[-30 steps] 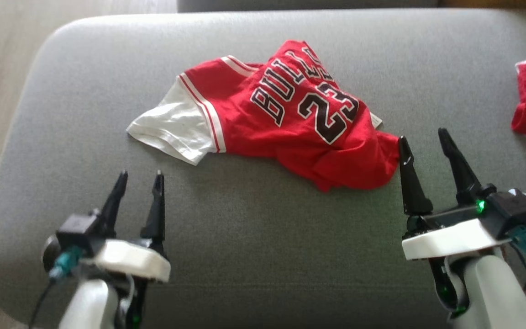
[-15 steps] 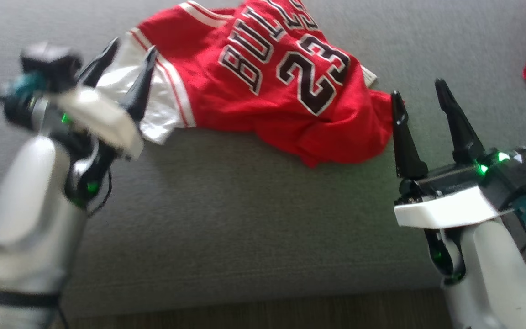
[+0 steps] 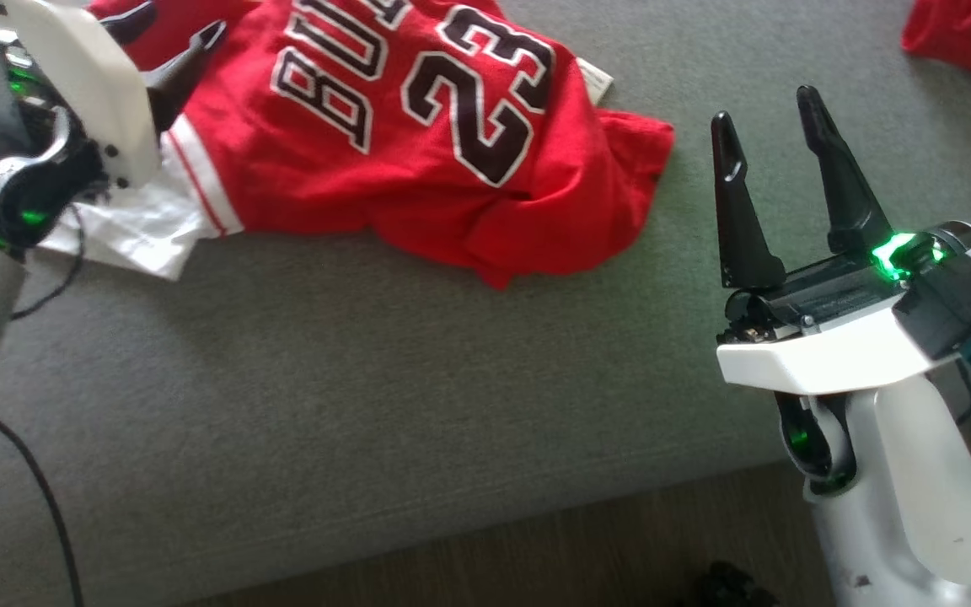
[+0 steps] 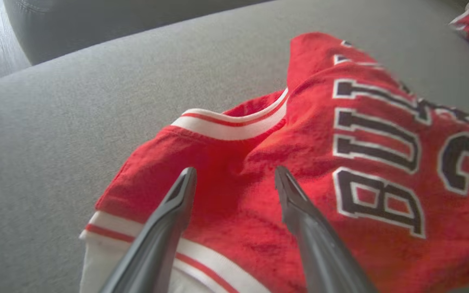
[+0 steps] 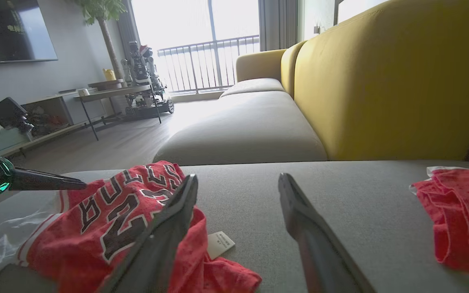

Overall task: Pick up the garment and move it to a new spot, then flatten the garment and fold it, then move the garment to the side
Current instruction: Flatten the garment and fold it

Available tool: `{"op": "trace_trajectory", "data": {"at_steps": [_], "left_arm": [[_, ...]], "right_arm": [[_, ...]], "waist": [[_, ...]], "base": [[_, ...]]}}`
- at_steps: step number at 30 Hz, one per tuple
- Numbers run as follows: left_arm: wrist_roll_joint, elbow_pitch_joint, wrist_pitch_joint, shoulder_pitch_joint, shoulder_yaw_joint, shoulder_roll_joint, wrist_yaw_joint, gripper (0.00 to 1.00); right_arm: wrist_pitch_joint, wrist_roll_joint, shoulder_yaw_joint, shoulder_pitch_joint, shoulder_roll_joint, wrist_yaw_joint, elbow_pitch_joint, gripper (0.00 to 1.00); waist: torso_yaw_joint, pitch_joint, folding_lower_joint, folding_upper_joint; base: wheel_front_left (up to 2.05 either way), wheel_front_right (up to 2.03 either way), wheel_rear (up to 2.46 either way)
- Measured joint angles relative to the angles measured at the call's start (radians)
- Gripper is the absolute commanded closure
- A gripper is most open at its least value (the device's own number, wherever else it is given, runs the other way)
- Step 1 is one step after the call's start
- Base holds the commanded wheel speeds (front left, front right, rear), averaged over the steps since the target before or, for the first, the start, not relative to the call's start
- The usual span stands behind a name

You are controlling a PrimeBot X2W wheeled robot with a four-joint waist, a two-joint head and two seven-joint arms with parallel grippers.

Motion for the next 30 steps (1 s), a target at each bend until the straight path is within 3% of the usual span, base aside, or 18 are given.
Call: {"op": "trace_trajectory", "data": {"at_steps": [6, 17, 18, 19, 30], "left_arm": [[0.134, 0.160, -0.039, -0.090, -0.079, 0.053, 0.000, 0.00], [0.200, 0.336, -0.106, -0.178, -0.130, 0.028, 0.000, 0.00], [0.192, 0.348, -0.102, -0.186, -0.133, 0.022, 0.000, 0.43], [0.182, 0.353, -0.096, -0.190, -0.136, 0.015, 0.000, 1.00], [-0.017, 0.242, -0.141, -0.153, -0.251, 0.005, 0.000, 1.00]], "right_arm": [[0.000, 0.006, 0.023, -0.001, 0.000, 0.000, -0.005, 0.00], [0.000, 0.025, 0.024, -0.003, 0.000, 0.000, -0.014, 0.00], [0.000, 0.025, 0.024, -0.003, 0.000, 0.000, -0.014, 0.00], [0.000, 0.025, 0.024, -0.003, 0.000, 0.000, -0.014, 0.00], [0.000, 0.020, 0.023, -0.004, 0.000, 0.000, 0.004, 0.00]], "waist": [[-0.036, 0.025, 0.0000, 0.0000], [-0.064, 0.063, 0.0000, 0.0000], [-0.063, 0.064, 0.0000, 0.0000], [-0.061, 0.063, 0.0000, 0.0000], [-0.019, 0.000, 0.0000, 0.0000]], "base": [[0.00, 0.00, 0.00], [0.00, 0.00, 0.00], [0.00, 0.00, 0.00], [0.00, 0.00, 0.00], [0.00, 0.00, 0.00]]}}
